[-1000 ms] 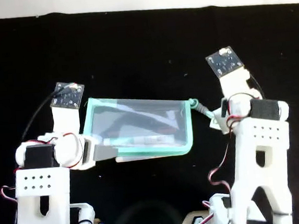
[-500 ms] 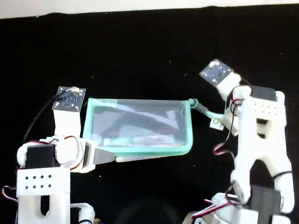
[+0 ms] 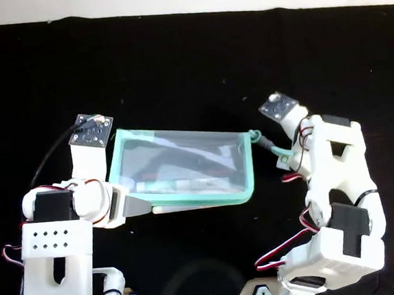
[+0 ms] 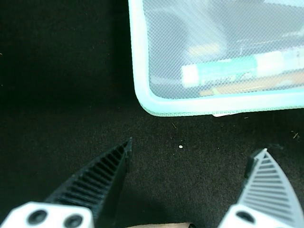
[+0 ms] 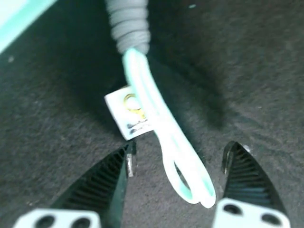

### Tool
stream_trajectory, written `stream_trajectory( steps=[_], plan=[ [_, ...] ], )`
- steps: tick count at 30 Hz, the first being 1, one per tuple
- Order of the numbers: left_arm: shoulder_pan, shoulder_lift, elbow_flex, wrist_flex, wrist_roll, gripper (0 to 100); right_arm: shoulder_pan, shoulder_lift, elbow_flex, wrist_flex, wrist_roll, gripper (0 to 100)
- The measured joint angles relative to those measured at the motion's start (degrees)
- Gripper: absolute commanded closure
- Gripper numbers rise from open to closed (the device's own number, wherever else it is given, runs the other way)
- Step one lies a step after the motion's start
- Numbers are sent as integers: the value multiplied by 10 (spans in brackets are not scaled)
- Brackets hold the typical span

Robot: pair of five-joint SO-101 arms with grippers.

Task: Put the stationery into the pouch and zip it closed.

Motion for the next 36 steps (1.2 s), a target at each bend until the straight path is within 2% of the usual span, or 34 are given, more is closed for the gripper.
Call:
stream_trajectory(
  steps=[7, 18, 36],
  plan=[
    [0, 0, 0, 0, 0, 628, -2, 2, 0, -12, 0, 853],
    [0, 0, 18, 0, 0, 628, -1, 4, 0, -16, 0, 858],
    [0, 0, 19, 0, 0, 628, 54, 49, -25, -47, 0, 861]
  ],
)
